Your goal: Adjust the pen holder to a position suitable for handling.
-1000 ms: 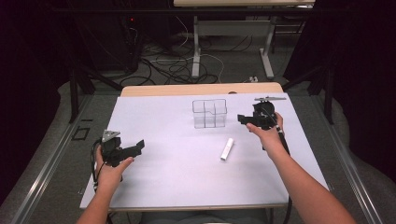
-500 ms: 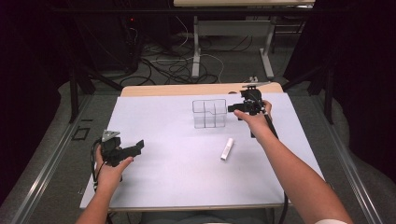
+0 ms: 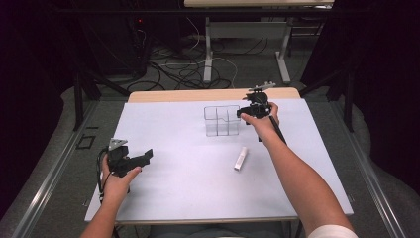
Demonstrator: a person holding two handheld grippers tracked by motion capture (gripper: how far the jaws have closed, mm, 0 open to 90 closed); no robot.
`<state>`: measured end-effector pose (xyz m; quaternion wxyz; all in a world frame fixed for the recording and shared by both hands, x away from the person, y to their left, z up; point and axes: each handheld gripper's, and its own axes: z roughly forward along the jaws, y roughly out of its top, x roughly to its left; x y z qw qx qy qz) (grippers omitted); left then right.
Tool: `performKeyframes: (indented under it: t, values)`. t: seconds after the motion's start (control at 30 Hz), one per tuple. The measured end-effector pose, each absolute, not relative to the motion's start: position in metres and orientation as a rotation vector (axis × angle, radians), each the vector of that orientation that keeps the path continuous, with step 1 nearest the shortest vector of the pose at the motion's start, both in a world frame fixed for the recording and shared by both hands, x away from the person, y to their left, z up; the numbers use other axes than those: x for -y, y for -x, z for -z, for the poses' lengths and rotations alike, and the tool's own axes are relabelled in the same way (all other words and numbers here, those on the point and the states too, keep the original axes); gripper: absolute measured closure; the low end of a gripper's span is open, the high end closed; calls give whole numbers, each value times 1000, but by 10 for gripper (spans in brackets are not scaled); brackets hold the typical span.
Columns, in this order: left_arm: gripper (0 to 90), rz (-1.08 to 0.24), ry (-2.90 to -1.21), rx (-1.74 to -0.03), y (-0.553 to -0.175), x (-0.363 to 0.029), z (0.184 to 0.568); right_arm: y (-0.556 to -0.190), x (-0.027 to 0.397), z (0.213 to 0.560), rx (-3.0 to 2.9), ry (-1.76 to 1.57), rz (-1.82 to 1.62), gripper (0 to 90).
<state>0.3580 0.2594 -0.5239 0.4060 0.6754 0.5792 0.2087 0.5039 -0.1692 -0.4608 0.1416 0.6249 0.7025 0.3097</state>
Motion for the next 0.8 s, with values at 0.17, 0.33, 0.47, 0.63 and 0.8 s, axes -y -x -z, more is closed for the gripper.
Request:
performKeyframes:
  t: [0.17, 0.33, 0.47, 0.63, 0.8]
  values:
    - [20, -528, -1705, -1460, -358, -259, 525, -507, 166, 466, -2001, -1816, -879, 420]
    - [20, -530, -1706, -1460, -358, -258, 524, -511, 161, 472, -1989, -1816, -888, 472]
    - [20, -524, -1711, -1462, -358, -259, 525, -514, 159, 476, -1980, -1839, -895, 532]
    - [20, -522, -1715, -1465, -358, -259, 525, -515, 157, 478, -1981, -1843, -884, 580]
    - [23, -527, -1713, -1462, -359, -259, 526, -516, 155, 479, -1979, -1853, -871, 624]
